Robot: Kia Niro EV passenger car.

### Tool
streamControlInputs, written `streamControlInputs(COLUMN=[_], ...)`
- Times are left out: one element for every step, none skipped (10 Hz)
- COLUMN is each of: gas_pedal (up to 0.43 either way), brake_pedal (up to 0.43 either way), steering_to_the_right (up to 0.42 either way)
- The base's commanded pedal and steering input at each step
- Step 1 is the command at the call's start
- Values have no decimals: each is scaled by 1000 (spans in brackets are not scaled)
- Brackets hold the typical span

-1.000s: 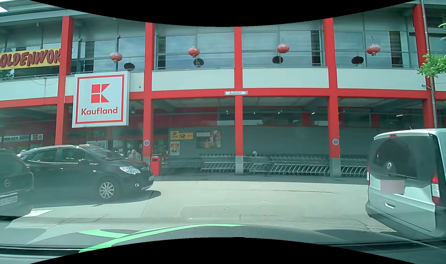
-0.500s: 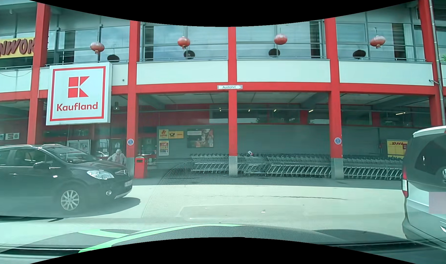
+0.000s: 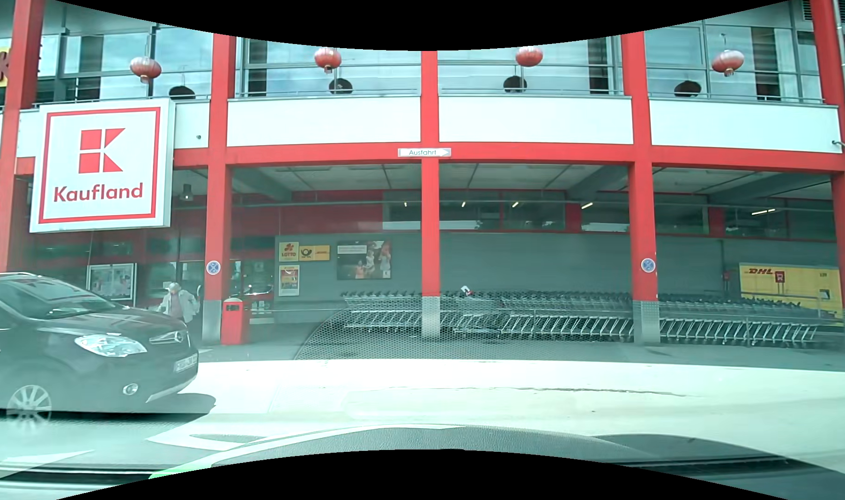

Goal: Follow the waypoints while adhering to traffic rules and regulations

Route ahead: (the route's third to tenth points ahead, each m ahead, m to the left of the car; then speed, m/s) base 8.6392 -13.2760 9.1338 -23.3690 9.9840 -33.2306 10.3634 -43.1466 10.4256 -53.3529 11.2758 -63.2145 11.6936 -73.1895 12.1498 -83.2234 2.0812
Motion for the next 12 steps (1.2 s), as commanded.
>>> streamControlInputs(gas_pedal=[0,0,0,0,0,0,0,0,0,0,0,0], brake_pedal=[152,152,152,159,159,159,159,159,159,159,146,122], steering_to_the_right=[99,101,101,104,109,116,124,131,145,167,193,222])
